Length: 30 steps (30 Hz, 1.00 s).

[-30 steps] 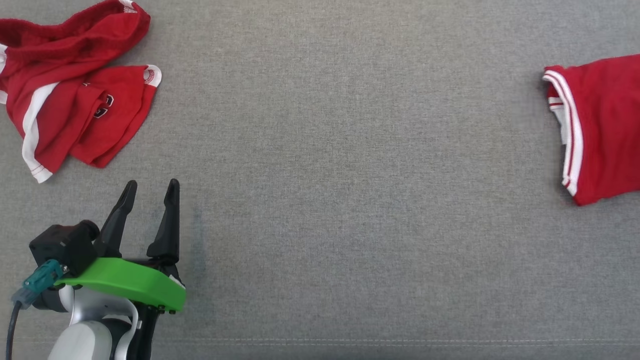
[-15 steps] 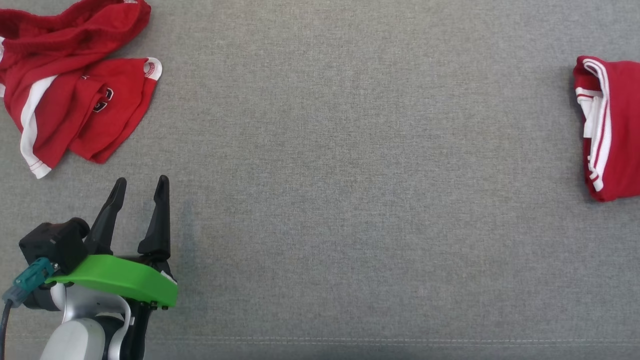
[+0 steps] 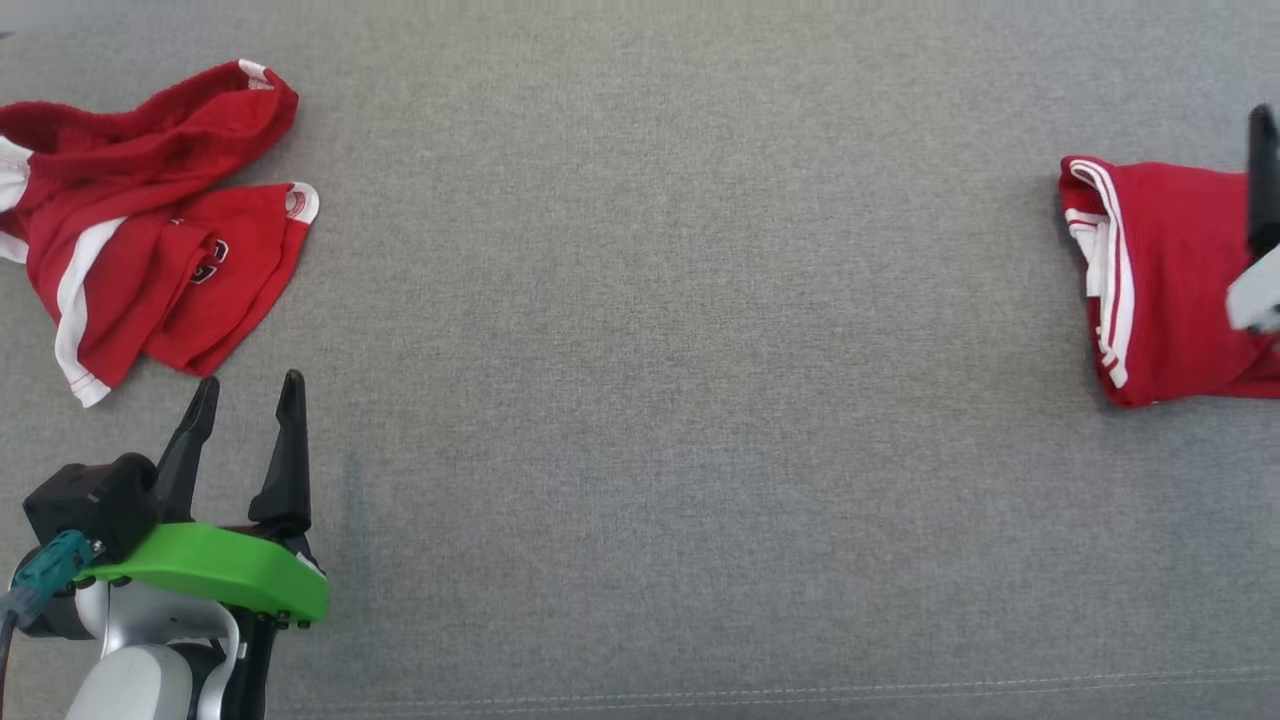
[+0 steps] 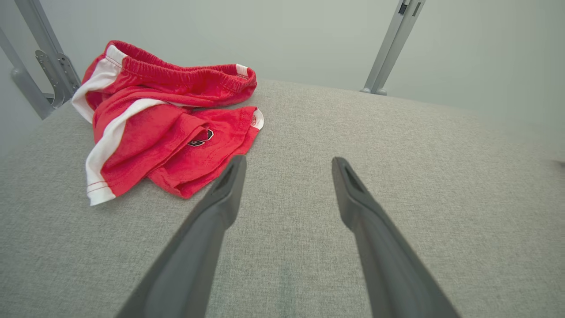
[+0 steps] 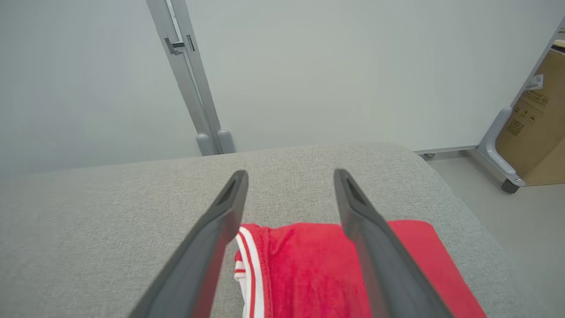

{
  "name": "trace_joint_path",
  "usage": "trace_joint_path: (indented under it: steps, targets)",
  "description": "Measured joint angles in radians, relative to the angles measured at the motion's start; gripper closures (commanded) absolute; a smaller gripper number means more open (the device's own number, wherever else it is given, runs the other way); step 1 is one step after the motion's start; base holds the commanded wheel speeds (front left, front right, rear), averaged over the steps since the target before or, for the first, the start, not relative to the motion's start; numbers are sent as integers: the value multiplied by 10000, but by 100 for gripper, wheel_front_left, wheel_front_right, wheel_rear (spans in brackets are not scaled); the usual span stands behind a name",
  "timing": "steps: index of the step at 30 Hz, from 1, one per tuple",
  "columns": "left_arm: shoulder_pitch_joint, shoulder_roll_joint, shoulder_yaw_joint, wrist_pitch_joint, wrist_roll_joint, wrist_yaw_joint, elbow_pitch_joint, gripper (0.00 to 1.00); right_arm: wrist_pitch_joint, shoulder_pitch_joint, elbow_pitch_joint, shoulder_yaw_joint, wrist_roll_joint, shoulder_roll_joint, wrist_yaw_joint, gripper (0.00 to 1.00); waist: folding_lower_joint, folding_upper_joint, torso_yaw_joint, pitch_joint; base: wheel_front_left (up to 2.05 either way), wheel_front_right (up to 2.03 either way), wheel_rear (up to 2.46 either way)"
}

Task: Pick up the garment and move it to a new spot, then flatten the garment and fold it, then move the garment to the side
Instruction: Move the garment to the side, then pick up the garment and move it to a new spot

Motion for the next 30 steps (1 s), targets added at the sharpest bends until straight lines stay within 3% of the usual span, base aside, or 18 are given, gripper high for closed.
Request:
trace_joint_path:
  steps: [10, 15, 24, 30]
  targets:
    - [253, 0, 90, -539, 82, -6, 838, 0, -1712, 2120, -451, 518, -581, 943, -10, 0, 0, 0, -424, -1127, 0, 0, 0]
    - [662, 29, 75, -761, 82, -104, 1237, 0, -2355, 3189, -454, 299, -894, 1306, -12, 0, 0, 0, -541, -1662, 0, 0, 0]
    - [1012, 23, 109, -1137, 61, -345, 1492, 0, -2429, 4655, -50, 130, -1208, 2105, -17, 0, 0, 0, -568, -2146, 0, 0, 0]
    - [1097, 29, 171, -1237, 4, -347, 1572, 0, -2525, 4690, -173, -6, -1739, 2173, -17, 0, 0, 0, -369, -2243, 0, 0, 0]
